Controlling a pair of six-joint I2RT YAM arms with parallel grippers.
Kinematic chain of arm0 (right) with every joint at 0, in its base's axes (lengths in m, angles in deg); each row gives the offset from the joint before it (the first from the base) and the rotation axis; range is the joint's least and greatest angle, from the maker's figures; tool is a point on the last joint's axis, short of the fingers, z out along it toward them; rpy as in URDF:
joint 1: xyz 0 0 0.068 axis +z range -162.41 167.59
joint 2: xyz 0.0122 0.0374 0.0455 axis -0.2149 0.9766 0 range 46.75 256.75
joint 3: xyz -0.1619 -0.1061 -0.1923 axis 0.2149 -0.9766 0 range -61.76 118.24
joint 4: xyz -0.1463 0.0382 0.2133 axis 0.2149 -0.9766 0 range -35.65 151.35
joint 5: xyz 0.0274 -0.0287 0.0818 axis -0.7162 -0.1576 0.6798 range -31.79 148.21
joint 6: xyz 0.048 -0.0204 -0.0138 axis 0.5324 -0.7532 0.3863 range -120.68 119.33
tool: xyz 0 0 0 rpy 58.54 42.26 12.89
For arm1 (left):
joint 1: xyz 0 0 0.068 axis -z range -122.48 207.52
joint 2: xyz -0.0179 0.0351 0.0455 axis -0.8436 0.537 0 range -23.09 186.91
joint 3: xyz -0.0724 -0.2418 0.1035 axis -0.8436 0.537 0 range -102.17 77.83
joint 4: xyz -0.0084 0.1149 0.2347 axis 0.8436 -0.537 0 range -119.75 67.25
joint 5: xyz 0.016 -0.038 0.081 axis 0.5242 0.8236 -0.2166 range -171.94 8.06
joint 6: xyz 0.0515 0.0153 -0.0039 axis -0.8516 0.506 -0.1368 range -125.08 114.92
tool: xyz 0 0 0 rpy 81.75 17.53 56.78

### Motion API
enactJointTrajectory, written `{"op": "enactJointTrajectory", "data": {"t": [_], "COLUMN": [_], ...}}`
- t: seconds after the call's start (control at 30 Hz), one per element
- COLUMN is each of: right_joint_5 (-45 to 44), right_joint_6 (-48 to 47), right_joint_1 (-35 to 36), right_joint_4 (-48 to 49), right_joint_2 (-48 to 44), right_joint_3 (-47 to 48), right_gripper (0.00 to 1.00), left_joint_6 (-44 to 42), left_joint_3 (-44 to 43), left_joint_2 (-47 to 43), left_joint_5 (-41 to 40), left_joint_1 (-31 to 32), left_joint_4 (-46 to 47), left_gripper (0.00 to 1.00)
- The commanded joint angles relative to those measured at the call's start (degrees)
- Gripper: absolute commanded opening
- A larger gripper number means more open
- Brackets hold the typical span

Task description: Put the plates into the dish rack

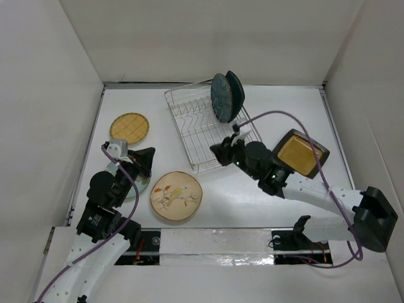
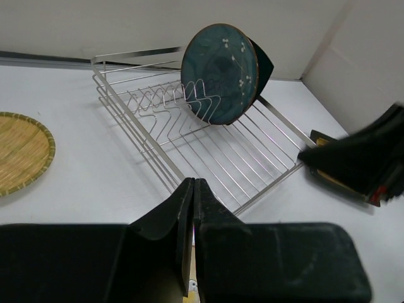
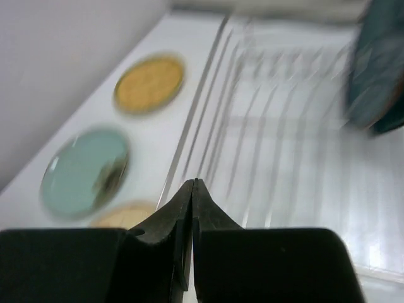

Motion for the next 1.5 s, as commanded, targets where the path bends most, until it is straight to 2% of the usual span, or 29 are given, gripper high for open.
{"op": "enactJointTrajectory", "data": {"t": [0.0,0.07,0.1,0.13,0.2,0.37,0.43,0.53,0.7,0.87,1.0,1.07,1.17,1.2,1.3,1.33,1.47], "right_joint_5": [10.1,12.2,12.4,12.3,13.1,15.3,16.0,17.4,16.9,15.7,15.1,14.4,12.8,12.6,11.5,10.9,5.1], "right_joint_6": [11.7,17.3,18.9,22.6,27.3,34.0,35.8,38.0,41.0,43.7,44.6,44.5,41.9,41.1,36.9,34.0,26.3], "right_joint_1": [4.0,5.5,6.5,6.5,7.1,7.1,7.7,8.4,9.0,9.5,9.5,10.0,10.0,10.0,10.6,10.6,8.5], "right_joint_4": [-0.5,2.6,3.7,6.3,8.6,17.6,21.2,26.1,30.3,32.4,34.9,36.0,36.2,35.4,28.6,23.3,10.9], "right_joint_2": [-0.4,-1.1,-0.9,0.4,3.2,15.1,20.6,26.4,32.2,36.3,36.5,34.7,28.2,23.5,14.9,8.5,-5.4], "right_joint_3": [-7.0,-12.4,-13.9,-16.6,-18.2,-19.0,-17.9,-17.4,-17.5,-17.3,-18.4,-19.7,-22.8,-23.8,-23.8,-22.5,-16.3], "right_gripper": [0.23,0.41,0.54,0.59,0.62,0.62,0.6,0.54,0.39,0.3,0.07,0.01,0.0,0.0,0.0,0.0,0.0], "left_joint_6": [-0.7,-0.7,-0.7,-0.7,-0.6,-0.6,-0.7,-0.7,-0.7,-0.7,-0.7,-0.7,-0.7,-0.7,-0.7,-0.8,-0.8], "left_joint_3": [-1.3,-1.1,-1.1,-1.1,-1.1,-1.2,-1.2,-1.1,-1.1,-1.1,-1.1,-1.1,-1.1,-1.1,-1.2,-1.2,-1.2], "left_joint_2": [-0.7,-1.3,-1.7,-1.9,-1.9,-0.7,-0.5,-1.3,-1.4,-1.4,-1.3,-1.2,-1.2,-1.2,-1.4,-1.5,-1.3], "left_joint_5": [-0.1,-0.1,-2.1,-2.2,-2.2,-1.5,-1.5,-2.0,-2.2,-2.2,-2.5,-2.5,-2.5,-2.5,-2.6,-2.8,-3.2], "left_joint_1": [-0.3,-0.3,-0.3,-0.3,-0.3,-0.3,-0.3,-0.3,-0.3,-0.3,-0.3,-0.3,-0.3,-0.3,-0.3,-0.3,-0.3], "left_joint_4": [1.3,1.4,1.4,1.4,1.5,1.3,1.2,1.3,1.2,1.3,1.3,1.3,1.3,1.2,1.3,1.3,1.3], "left_gripper": [0.0,0.0,0.0,0.0,0.0,0.13,0.19,0.22,0.23,0.24,0.24,0.24,0.24,0.24,0.24,0.24,0.24]}}
